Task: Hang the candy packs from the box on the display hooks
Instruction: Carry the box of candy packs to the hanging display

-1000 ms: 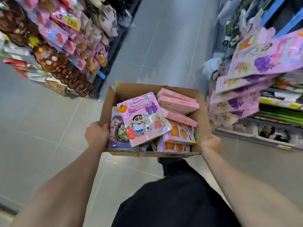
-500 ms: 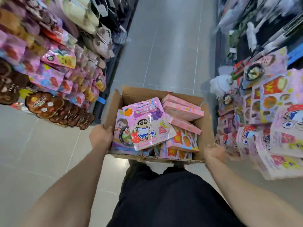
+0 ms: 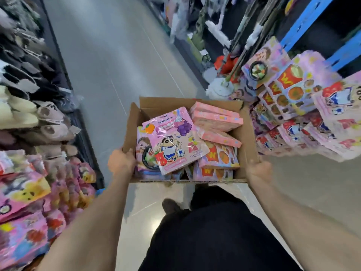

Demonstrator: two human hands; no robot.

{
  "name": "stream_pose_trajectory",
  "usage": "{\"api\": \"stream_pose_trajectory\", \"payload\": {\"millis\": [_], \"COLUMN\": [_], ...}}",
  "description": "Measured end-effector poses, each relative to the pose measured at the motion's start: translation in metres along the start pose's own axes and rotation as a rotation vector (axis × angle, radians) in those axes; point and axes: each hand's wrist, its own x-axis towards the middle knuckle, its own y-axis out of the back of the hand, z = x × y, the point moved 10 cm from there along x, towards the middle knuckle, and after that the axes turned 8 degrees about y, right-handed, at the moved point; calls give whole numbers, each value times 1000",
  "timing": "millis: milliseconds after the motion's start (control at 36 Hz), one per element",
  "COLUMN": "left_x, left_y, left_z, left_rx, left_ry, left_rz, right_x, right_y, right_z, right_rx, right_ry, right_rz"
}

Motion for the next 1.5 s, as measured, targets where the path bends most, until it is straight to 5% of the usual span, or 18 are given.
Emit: {"api": "stream_pose_trajectory", "payload": {"millis": [611, 1000, 1500], "left_x": [80, 108, 217], "left_y": [-92, -215, -509], "left_z": [234, 370, 363], "left_rx": [339, 461, 486], "left_ry": [-436, -723, -831], "left_rz": [-203, -456, -394], "right_x": [4, -31, 154], "right_y": [-49, -109, -285], "right_z": [63, 60, 192], "right_rx": [112, 239, 205], "right_ry": [-508, -849, -811], "right_rz": [138, 413, 506]}}
